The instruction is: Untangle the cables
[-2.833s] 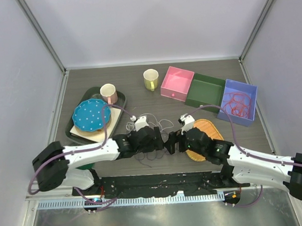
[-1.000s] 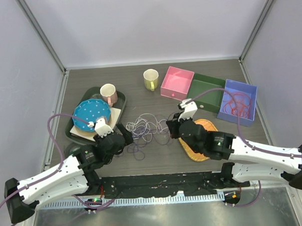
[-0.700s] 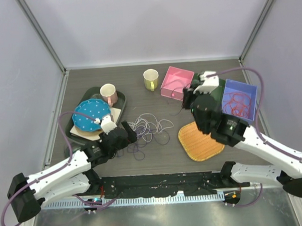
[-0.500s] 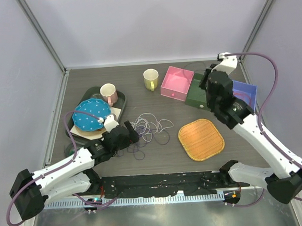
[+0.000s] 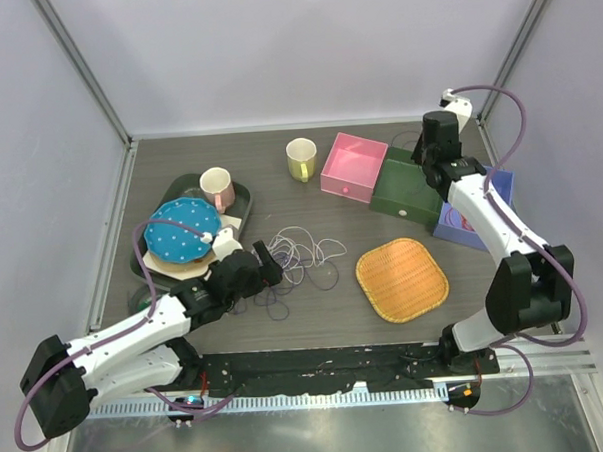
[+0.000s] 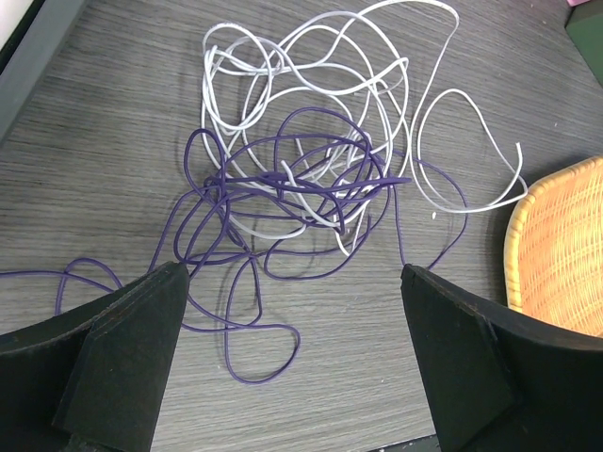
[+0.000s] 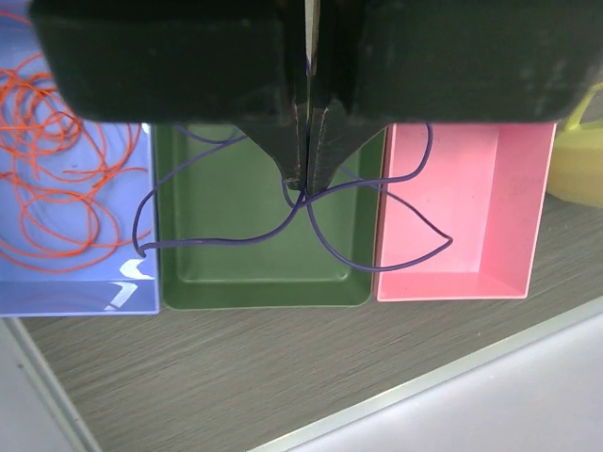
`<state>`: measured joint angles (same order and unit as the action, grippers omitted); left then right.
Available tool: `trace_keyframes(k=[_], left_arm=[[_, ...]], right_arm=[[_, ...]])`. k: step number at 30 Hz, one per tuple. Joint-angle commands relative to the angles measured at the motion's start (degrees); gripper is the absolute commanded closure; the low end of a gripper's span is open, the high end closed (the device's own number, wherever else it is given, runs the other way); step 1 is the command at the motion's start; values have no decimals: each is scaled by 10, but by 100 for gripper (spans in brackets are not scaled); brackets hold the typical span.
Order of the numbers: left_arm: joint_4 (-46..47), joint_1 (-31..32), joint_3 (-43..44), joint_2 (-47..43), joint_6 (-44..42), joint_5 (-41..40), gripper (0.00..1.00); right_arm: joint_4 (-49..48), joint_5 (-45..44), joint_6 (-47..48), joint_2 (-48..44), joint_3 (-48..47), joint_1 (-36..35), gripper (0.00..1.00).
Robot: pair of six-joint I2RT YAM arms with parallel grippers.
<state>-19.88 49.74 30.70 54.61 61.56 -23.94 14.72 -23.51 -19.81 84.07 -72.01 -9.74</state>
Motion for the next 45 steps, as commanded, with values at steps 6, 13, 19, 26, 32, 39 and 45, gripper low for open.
trace_keyframes(k=[6, 13, 19, 26, 32, 39, 45], left_arm=[[25, -3, 6, 9, -14, -1, 0], [22, -5, 8, 9, -15, -2, 0], [25, -8, 8, 13, -18, -1, 0], [48, -17, 4, 16, -32, 26, 0], [63, -24, -3, 9, -34, 38, 0], [56, -43, 3, 19, -31, 44, 0], [3, -63, 30, 20, -36, 29, 0]], right_arm=[[-79, 82, -31, 90, 16, 31, 99], [-54, 88, -54, 161, 3, 32, 88], [-36, 101, -53, 149, -13, 32, 37], [-50, 150, 14, 19, 37, -11, 23], [-88, 282, 146, -80, 139, -163, 23], [-145, 332, 128, -112, 277, -304, 24], [-198, 294, 137, -110, 334, -391, 25]])
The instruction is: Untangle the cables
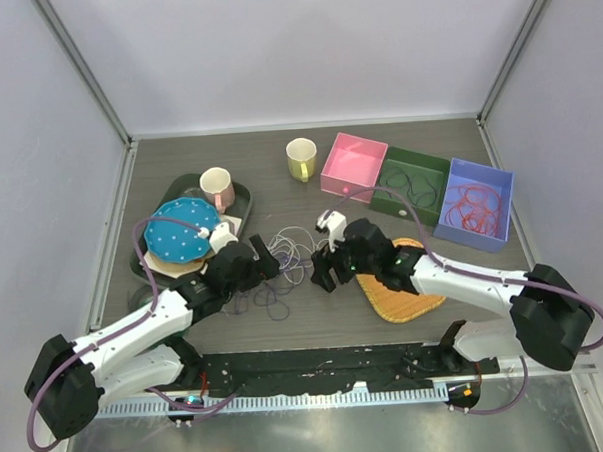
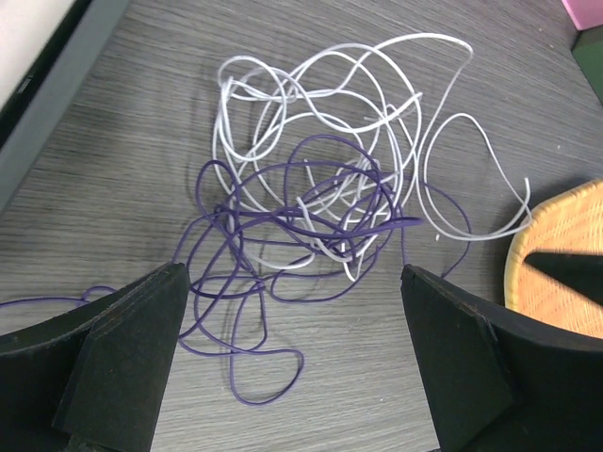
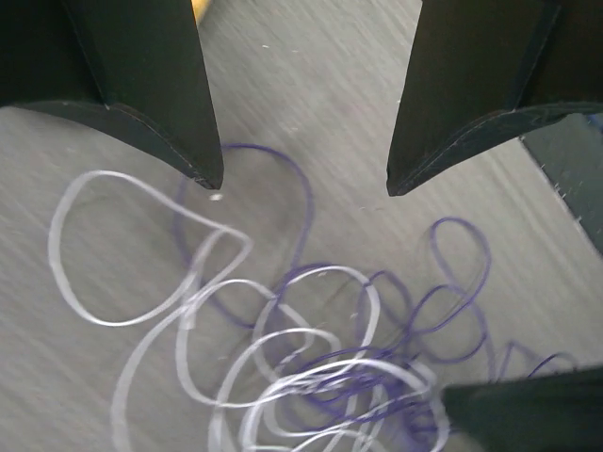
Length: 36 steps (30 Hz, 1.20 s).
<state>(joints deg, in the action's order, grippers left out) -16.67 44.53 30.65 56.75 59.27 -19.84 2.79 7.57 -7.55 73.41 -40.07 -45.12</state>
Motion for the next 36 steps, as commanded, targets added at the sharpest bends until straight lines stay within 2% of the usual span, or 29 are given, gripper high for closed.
trace_keyframes(k=[1, 9, 12, 13, 15, 18, 19, 20, 24, 28, 32, 36], left_arm=[[-39, -12, 33, -10, -14, -24, 0], [-67, -12, 7, -90, 3, -42, 0], [-78, -12, 2, -109, 4, -42, 0], [-82, -12, 2, -113, 7, -46, 0], [-93, -13, 1, -120, 8, -52, 0], [-95, -12, -4, -127, 10, -51, 0], [-95, -12, -6, -127, 10, -50, 0], [-94, -12, -7, -127, 10, -50, 0], [-86, -12, -8, -125, -5, -43, 0], [-44, -12, -13, -116, -40, 6, 0], [20, -13, -11, -106, -80, 69, 0], [42, -12, -9, -91, -92, 89, 0]], right_arm=[[-84, -19, 13, 1, 17, -44, 25], [-119, -43, 13, 104, -10, -75, 25], [-97, -92, 1, 151, -45, -75, 30], [-94, -95, 3, 184, -53, -75, 39], [-66, -108, -5, 211, -81, -75, 47], [-57, -106, -22, 235, -96, -76, 79], [-55, -103, -25, 224, -98, -77, 94], [-50, -102, -27, 211, -98, -79, 98], [-40, -49, 4, 119, -95, -88, 99], [-12, -54, 6, 26, -114, -88, 99], [27, -72, -10, -34, -194, -88, 99], [8, -66, -22, -80, -241, -88, 99]])
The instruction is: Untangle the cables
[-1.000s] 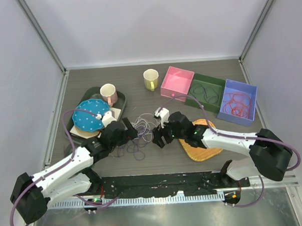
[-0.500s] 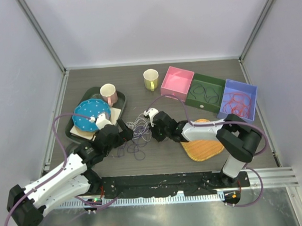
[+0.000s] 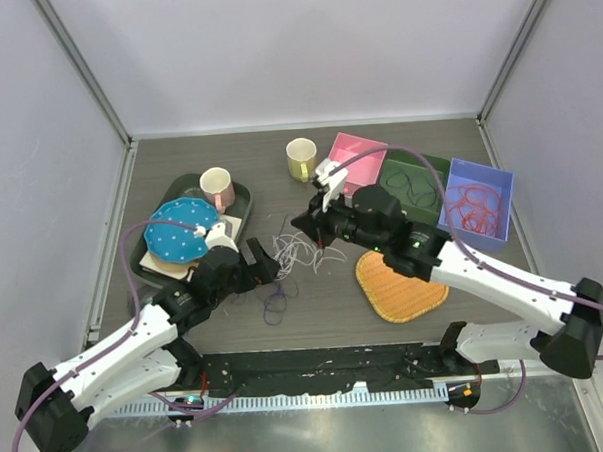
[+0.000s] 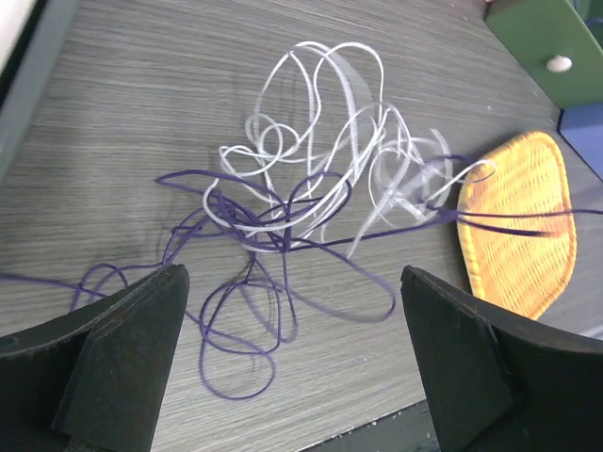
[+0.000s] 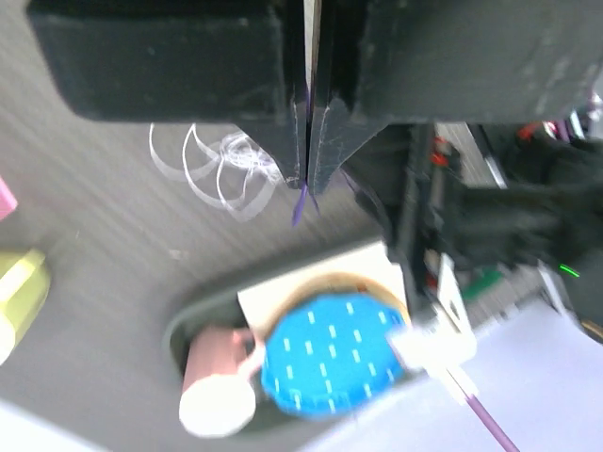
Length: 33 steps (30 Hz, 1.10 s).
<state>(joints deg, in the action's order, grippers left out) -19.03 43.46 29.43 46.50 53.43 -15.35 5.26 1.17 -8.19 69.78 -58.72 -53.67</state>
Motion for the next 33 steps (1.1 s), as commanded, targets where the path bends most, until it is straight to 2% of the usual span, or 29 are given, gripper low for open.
trace_keyframes(k=[1, 4, 8, 12, 13, 16, 22, 27, 33], left_arm=[[65, -1, 3, 14, -34, 44, 0], [66, 0, 3, 27, -36, 47, 0], [90, -1, 4, 45, -44, 71, 0], [123, -1, 18, 66, -83, 142, 0], [130, 0, 24, 75, -92, 186, 0], [143, 14, 53, 87, -123, 210, 0], [158, 33, 84, 63, -166, 209, 0], [138, 33, 105, 7, -167, 132, 0], [149, 33, 116, 22, -168, 124, 0]], right_arm=[[-28, -2, -18, -68, -56, -2, 99], [-81, -5, -23, -117, -44, -1, 99], [-132, -65, -31, -163, -14, -2, 99], [-108, -83, -53, -168, -11, -2, 99], [-108, -79, -51, -167, -11, -2, 99], [-89, -83, -48, -157, -24, -2, 99], [-66, -95, -44, -159, -35, -2, 99], [-60, -104, -43, -165, -32, -2, 99], [-57, -95, -48, -161, -37, -2, 99]])
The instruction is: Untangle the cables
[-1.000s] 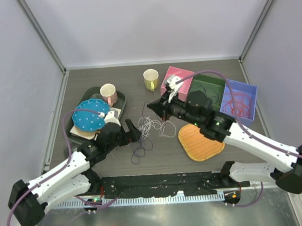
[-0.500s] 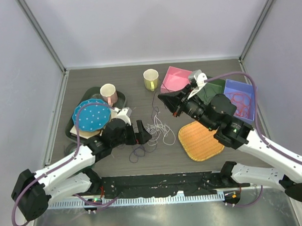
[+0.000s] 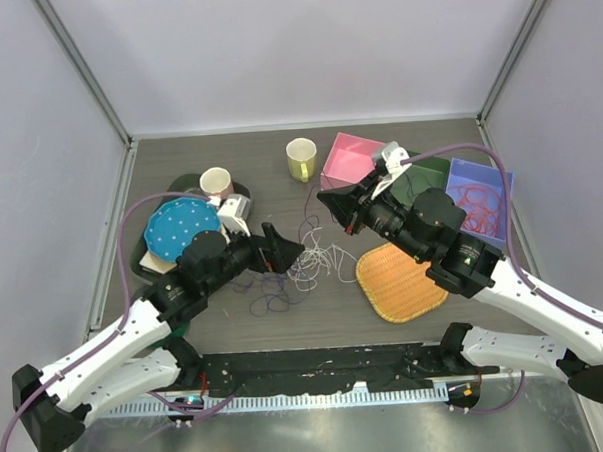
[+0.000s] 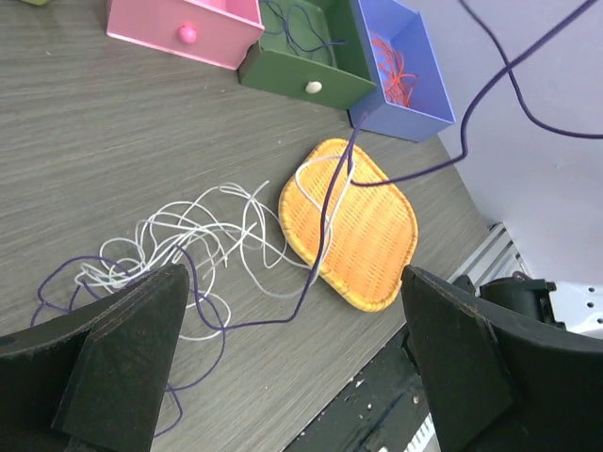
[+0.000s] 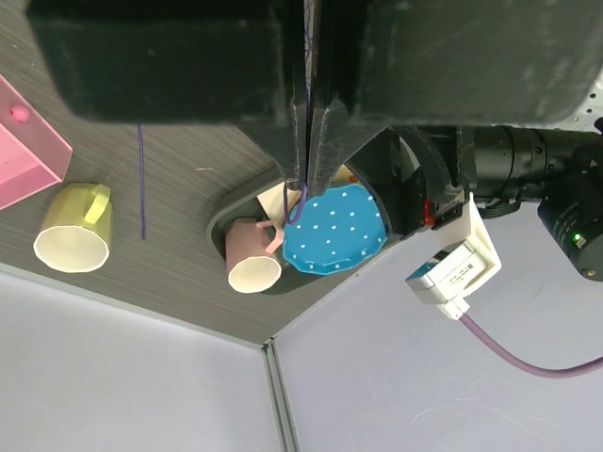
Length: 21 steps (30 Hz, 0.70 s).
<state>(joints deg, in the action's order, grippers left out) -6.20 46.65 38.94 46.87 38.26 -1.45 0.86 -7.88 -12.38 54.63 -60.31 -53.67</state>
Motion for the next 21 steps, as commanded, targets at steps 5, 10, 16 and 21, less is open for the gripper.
trace_keyframes(k=[5, 10, 16, 21], left_arm=[[36, 5, -3, 65, 2, 70, 0], [51, 117, -33, 42, 15, -121, 0], [22, 237, -11, 44, 40, -281, 0], [6, 276, 55, 138, 41, -356, 0]], right_arm=[[-12, -34, -12, -14, -19, -2, 99], [11, -102, -28, -5, -24, -2, 99], [26, -167, -43, 6, -31, -2, 99], [31, -195, -50, 7, -31, -2, 99]])
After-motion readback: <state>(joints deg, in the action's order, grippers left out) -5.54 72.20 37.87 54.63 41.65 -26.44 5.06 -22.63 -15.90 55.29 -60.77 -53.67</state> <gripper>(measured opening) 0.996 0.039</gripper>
